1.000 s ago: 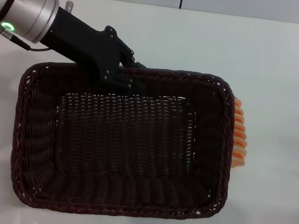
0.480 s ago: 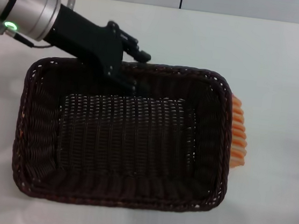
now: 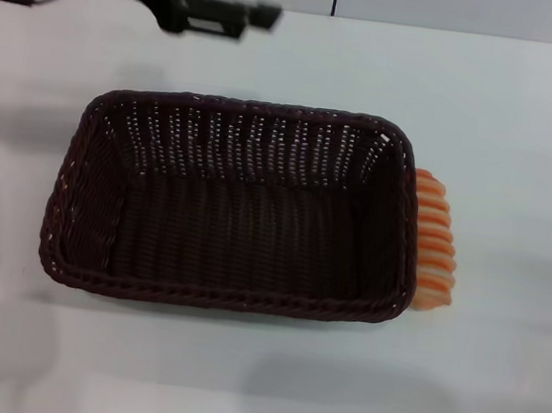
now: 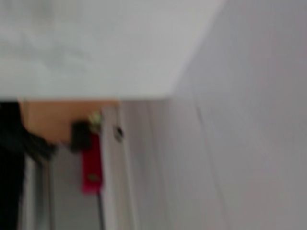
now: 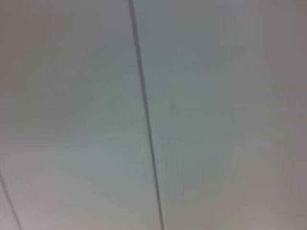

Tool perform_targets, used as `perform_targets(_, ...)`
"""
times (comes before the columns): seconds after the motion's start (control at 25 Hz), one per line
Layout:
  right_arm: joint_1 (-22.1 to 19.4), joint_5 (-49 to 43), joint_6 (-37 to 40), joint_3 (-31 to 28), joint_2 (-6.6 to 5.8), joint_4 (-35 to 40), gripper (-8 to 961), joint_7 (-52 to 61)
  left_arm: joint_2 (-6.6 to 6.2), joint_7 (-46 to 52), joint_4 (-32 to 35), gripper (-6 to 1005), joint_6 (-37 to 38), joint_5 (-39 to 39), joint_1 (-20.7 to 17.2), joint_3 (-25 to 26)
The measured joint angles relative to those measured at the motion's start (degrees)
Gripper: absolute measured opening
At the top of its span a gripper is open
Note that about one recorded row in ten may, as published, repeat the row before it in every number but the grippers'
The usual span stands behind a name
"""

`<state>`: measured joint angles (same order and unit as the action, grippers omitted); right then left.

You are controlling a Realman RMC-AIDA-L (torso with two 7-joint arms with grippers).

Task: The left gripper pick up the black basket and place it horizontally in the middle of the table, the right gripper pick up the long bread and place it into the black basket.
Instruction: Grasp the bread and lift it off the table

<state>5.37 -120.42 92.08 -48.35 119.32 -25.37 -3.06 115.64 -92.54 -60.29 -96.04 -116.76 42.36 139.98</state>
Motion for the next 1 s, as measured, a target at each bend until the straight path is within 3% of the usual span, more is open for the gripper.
perform_targets(0.24, -0.5, 0.0, -0.4, 5.6, -0.23, -4.3, 541, 0.3, -0.42, 1.4, 0.7, 605, 0.5, 10.5, -5.6, 8.1)
perform_targets(0.36, -0.7, -0.6, -1.7, 9.1, -0.79, -8.0, 541, 0.3, -0.42, 1.7, 2.1, 605, 0.7, 14.1, -8.3, 10.4)
perform_targets(0.52, -0.8, -4.0, -3.3, 9.9, -1.53, -10.2, 541, 0.3, -0.47, 1.7, 2.6, 605, 0.9, 15.5, -9.5, 11.0)
perform_targets(0.56, -0.8, -5.4, -4.2, 10.0, -1.94, -11.0, 541, 0.5, -0.49, 1.7, 3.0, 605, 1.1, 17.6, -11.3, 11.5)
perform_targets(0.6, -0.9, -6.5, -5.6, 10.0, -2.37, -12.0, 554, 0.6, -0.66, 1.9, 3.1, 605, 1.6, 19.3, -14.7, 11.8)
perform_targets(0.72, -1.5, -9.7, -12.2, 10.2, -4.77, -17.3, 592, 0.6, -1.23, 2.8, 3.1, 605, 1.7, 19.5, -15.8, 11.8)
perform_targets(0.76, -2.1, -10.9, -17.9, 10.2, -7.11, -21.9, 605, 0.7, -1.41, 3.1, 3.1, 605, 1.7, 19.5, -16.0, 11.8)
perform_targets(0.8, -2.1, -10.9, -17.9, 10.2, -7.11, -21.9, 618, 0.7, -1.51, 3.3, 3.1, 605, 1.7, 19.5, -16.2, 11.8)
perform_targets(0.96, -4.4, -11.9, -28.5, 8.7, -10.44, -30.9, 679, 0.6, -1.83, 3.7, 3.1, 605, 1.7, 19.6, -16.6, 11.8)
perform_targets(1.0, -4.4, -11.9, -28.5, 8.7, -10.44, -30.9, 703, 0.6, -1.90, 3.7, 3.1, 605, 1.7, 19.6, -16.7, 11.8)
